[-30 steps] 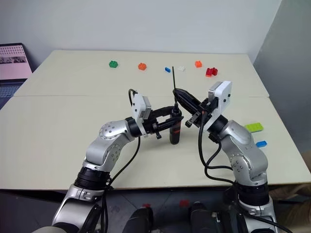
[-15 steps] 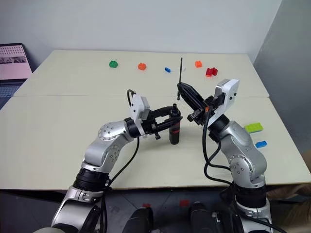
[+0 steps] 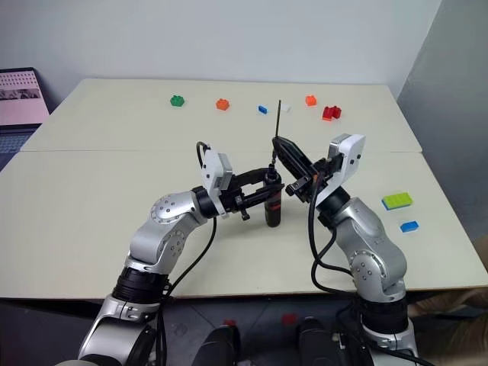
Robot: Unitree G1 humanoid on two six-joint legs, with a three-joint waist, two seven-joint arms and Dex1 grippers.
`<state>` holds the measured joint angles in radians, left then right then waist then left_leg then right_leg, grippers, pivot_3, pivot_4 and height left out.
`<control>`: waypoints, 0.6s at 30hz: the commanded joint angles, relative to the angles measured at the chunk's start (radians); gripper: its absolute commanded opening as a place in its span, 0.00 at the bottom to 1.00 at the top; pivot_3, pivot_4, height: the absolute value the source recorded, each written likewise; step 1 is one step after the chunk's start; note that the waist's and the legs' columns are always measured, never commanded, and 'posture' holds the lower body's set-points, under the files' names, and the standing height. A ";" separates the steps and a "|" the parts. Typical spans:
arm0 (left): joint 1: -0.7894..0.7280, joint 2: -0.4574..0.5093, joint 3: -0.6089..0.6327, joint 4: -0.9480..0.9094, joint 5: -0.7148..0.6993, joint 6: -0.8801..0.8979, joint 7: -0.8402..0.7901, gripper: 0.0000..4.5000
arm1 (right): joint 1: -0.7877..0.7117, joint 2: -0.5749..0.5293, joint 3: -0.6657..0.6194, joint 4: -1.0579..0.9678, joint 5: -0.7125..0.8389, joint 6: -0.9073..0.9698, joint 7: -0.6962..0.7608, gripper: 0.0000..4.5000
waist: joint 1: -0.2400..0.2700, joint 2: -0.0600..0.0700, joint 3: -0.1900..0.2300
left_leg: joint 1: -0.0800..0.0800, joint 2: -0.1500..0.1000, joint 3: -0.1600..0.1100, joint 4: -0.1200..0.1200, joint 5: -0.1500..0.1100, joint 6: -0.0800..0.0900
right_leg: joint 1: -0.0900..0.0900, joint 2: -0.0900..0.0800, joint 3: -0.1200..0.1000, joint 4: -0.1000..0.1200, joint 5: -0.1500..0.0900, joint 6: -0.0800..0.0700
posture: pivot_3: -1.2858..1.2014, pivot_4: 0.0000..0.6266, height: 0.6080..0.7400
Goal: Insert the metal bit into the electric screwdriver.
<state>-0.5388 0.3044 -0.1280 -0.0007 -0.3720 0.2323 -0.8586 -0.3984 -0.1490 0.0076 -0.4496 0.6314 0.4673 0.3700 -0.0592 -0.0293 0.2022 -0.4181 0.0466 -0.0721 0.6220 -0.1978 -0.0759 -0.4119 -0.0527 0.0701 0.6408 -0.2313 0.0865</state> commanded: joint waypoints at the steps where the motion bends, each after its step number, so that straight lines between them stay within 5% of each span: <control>1: 0.007 0.017 0.017 -0.014 0.016 0.003 0.017 0.36 | -0.003 -0.008 0.010 -0.061 -0.014 -0.029 0.005 0.00 | 0.000 0.000 0.000 | 0.000 0.000 0.000 0.000 0.000 0.000 | 0.000 0.000 0.000 0.000 0.000 0.000 | 0.52 0.24 1.00; 18: 0.003 0.022 0.015 -0.008 0.019 -0.001 0.011 0.36 | 0.031 -0.042 0.046 -0.078 -0.050 -0.024 0.025 0.00 | 0.000 0.000 0.000 | 0.000 0.000 0.000 -0.001 0.000 0.000 | -0.001 0.000 0.000 0.000 0.000 0.000 | 0.52 0.24 1.00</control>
<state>-0.5381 0.3074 -0.1281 -0.0026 -0.3720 0.2323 -0.8599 -0.3688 -0.1831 0.0383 -0.4858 0.5919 0.4574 0.3814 -0.0592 -0.0294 0.2022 -0.4180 0.0466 -0.0721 0.6207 -0.1978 -0.0760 -0.4125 -0.0527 0.0701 0.6404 -0.2315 0.0861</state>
